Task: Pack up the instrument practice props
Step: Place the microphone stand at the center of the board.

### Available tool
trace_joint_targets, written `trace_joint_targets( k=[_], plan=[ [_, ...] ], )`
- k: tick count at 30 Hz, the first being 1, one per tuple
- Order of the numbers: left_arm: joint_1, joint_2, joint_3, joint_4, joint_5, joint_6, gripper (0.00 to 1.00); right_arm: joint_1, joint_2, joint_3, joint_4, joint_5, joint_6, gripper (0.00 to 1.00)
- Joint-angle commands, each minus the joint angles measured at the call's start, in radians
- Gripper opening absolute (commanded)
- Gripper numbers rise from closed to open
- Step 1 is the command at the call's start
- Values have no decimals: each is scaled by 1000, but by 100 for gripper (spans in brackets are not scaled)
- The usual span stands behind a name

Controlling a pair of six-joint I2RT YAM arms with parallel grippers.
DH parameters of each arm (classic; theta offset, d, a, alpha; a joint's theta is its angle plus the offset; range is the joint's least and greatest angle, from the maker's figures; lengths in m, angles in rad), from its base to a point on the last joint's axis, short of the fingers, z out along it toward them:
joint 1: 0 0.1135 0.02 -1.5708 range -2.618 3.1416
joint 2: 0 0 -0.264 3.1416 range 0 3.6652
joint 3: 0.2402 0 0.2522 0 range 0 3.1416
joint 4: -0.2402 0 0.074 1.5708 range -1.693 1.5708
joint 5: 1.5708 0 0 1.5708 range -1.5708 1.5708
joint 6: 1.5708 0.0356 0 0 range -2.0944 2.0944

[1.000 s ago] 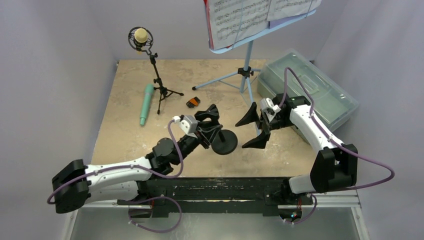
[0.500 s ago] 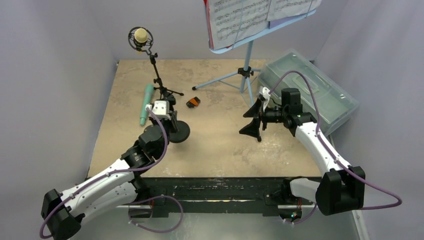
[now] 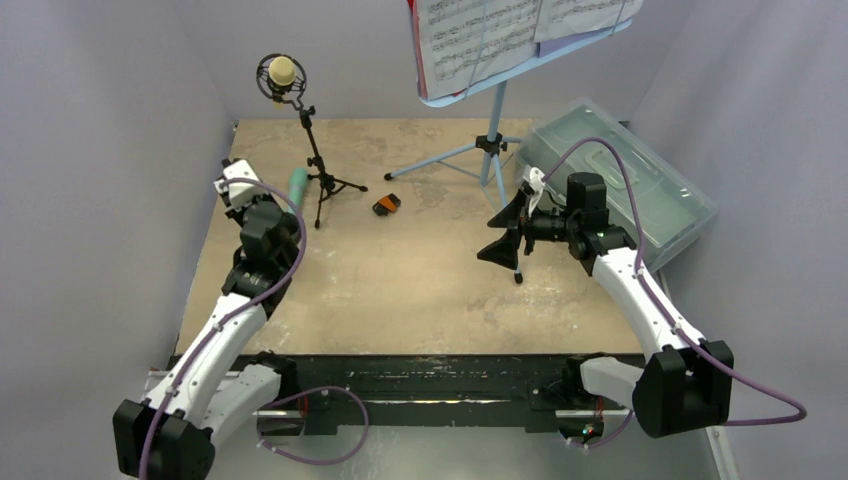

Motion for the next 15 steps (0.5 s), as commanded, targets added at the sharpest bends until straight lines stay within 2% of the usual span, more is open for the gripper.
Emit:
trace_joint_targets(
  k=[1, 5, 7, 12, 15],
  plan=[
    [213, 95, 67, 174, 134, -31, 0, -2, -37, -3, 37, 10, 18, 99],
    [404, 243, 43, 384, 250, -30, 0, -3, -41, -2, 38, 8, 18, 99],
    [460, 344, 34, 508, 299, -23, 0, -3, -42, -2, 38, 9, 17, 99],
    [536, 589, 79, 761, 452, 14, 0, -2, -30, -4, 36, 15, 9, 99],
    [563, 724, 149, 839, 546, 27, 0, -2, -20, -3, 33, 23, 2, 99]
  ],
)
